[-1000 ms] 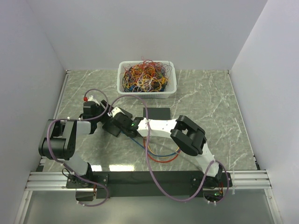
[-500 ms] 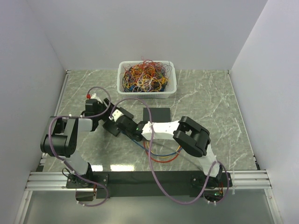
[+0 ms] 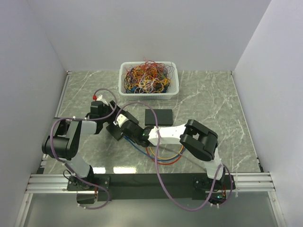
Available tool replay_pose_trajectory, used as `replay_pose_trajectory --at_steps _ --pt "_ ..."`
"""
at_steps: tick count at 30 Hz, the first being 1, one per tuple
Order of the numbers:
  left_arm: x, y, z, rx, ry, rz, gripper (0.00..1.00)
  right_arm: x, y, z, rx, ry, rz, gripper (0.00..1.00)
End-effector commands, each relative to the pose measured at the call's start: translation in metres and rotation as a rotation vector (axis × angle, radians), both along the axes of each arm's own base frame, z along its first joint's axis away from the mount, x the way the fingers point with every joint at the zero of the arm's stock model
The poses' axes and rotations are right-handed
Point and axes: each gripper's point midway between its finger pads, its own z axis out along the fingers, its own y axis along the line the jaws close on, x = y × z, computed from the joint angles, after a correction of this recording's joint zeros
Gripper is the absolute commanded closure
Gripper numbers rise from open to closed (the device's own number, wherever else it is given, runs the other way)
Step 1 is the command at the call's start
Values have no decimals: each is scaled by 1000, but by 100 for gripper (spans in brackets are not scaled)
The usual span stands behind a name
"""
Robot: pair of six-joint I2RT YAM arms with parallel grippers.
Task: Insert the plug into the switch port
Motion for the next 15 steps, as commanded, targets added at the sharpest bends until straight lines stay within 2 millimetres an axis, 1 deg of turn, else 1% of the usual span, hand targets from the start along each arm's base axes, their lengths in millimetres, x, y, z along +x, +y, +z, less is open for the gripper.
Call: replay_pose_trajectory --at_steps 1,10,11,15 --pt "-43 -18 -38 -17 176 -73 30 7 34 52 190 -79 23 100" --pt "-53 -22 -45 -30 189 -91 30 13 38 49 202 -91 -2 100" --pt "-56 -22 -48 -30 200 -91 30 13 39 49 207 -92 -7 100" --pt "-63 -24 -49 -39 207 -101 30 18 40 46 196 -104 -35 100"
